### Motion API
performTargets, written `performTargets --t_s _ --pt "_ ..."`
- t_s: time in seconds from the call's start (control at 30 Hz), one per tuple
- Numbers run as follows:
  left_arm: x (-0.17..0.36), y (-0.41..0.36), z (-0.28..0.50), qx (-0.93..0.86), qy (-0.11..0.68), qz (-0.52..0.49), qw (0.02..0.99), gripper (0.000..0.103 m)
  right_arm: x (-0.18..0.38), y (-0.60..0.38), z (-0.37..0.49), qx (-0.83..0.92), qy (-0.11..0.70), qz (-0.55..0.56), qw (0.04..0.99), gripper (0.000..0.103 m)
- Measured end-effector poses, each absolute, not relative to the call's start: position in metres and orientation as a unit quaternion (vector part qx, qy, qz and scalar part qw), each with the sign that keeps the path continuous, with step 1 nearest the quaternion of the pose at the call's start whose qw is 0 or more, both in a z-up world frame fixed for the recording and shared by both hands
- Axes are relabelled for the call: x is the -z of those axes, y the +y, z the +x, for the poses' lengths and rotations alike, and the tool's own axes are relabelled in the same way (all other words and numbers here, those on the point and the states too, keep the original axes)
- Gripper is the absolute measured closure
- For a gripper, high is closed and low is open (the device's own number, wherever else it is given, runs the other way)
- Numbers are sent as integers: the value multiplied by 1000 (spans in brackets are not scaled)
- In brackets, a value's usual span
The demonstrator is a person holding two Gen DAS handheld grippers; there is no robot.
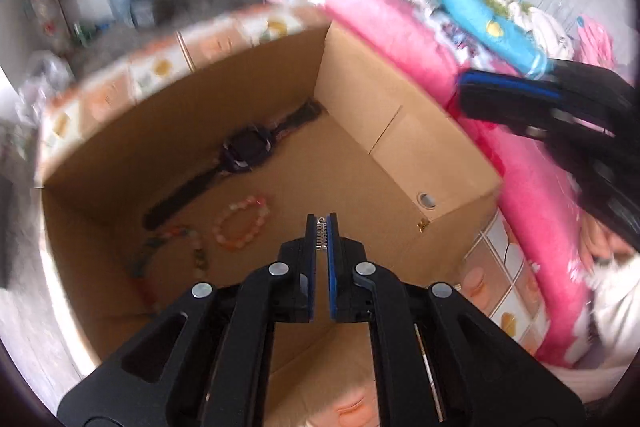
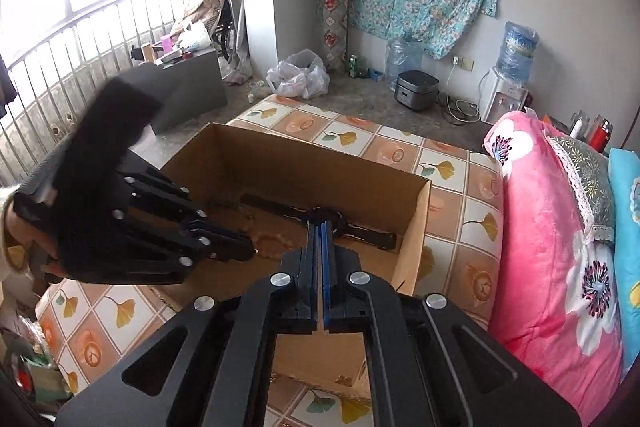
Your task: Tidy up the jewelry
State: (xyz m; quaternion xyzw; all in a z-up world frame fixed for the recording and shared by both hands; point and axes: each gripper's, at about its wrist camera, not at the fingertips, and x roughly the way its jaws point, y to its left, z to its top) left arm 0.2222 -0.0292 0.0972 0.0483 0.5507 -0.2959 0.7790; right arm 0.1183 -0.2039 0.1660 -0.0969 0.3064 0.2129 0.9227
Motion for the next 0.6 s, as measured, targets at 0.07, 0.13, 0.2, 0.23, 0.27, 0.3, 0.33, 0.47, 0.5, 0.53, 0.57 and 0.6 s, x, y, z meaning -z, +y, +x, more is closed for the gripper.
performTargets --t_s 0.07,0.13,0.2,0.23,0.27,0.3,0.33,0.47,0.5,0.53,0.57,0.6 --pt "-75 -38 242 291 585 28 757 99 -163 -209 115 -211 299 -98 925 101" --pt "-55 -44 259 286 617 5 733 99 -159 -217 105 -207 295 -89 928 101" --pt "-46 -48 265 272 631 1 726 97 -154 -228 92 -203 293 -78 931 101" --pt "-46 -50 266 268 632 1 727 90 -149 -233 83 -202 295 -74 931 101" --pt "-49 -50 264 255 626 5 737 88 -147 -239 78 -200 297 -67 931 101" --pt "-56 -50 261 249 616 13 747 86 -143 -246 70 -193 296 -56 934 101" --pt "-62 -50 256 245 605 18 757 86 -139 -253 62 -186 295 -41 936 101" --pt "-126 -44 184 264 469 69 840 86 -111 -287 27 -145 303 27 941 100" --pt "-142 -46 152 287 428 95 852 86 -103 -294 20 -139 307 41 941 100" --pt "-148 -51 123 316 410 110 849 86 -91 -302 11 -139 316 66 936 100" --pt "-147 -54 101 340 408 114 840 86 -81 -307 7 -141 323 83 932 100" --pt "-139 -60 79 359 421 113 825 85 -69 -312 2 -142 332 98 927 100"
